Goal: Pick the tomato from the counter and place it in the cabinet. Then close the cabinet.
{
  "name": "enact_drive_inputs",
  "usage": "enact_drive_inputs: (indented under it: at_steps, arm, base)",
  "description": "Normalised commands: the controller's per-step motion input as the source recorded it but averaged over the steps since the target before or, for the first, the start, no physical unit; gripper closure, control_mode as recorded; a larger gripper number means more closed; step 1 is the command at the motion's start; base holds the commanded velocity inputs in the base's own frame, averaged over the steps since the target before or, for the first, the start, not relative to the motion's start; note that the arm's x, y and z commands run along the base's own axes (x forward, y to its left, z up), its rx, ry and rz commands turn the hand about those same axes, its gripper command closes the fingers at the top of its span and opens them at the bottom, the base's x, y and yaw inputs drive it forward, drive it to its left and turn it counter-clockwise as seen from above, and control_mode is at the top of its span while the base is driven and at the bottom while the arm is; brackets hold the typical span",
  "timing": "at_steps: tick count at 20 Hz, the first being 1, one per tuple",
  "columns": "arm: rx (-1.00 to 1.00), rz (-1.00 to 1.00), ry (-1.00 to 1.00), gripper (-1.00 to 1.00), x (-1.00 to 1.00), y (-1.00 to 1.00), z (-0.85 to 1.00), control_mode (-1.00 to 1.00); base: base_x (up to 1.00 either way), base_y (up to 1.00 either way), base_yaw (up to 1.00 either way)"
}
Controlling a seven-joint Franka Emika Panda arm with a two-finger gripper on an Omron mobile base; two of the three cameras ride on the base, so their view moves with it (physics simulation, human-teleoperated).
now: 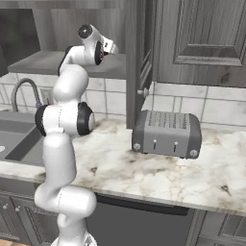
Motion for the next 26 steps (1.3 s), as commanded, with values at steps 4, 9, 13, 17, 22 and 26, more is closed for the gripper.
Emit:
enact_drive_inputs:
  at_steps: [4, 9, 13, 17, 22, 26]
  arm:
    - [0.0, 0.0, 0.0, -1.0, 0.1, 0.0, -0.32, -1.0]
    - [0.0, 0.0, -0.12, -1.0, -0.12, 0.0, -0.41, -1.0]
    - [-0.03, 0.0, -0.32, -1.0, -0.38, 0.0, -0.2, -1.0]
    - [-0.06, 0.0, -0.37, -1.0, -0.97, 0.02, -0.13, -1.0]
    - [0.0, 0.0, -0.08, -1.0, -1.0, 0.0, 0.0, -1.0]
    - [0.0, 0.0, 0.0, -1.0, -1.0, 0.0, 0.02, -1.0]
  base:
    - [0.0, 0.0, 0.0]
    - [0.0, 0.0, 0.0]
    - [0.0, 0.0, 0.0]
    - [0.0, 0.0, 0.0]
    - [0.0, 0.0, 0.0]
    - [0.0, 0.0, 0.0]
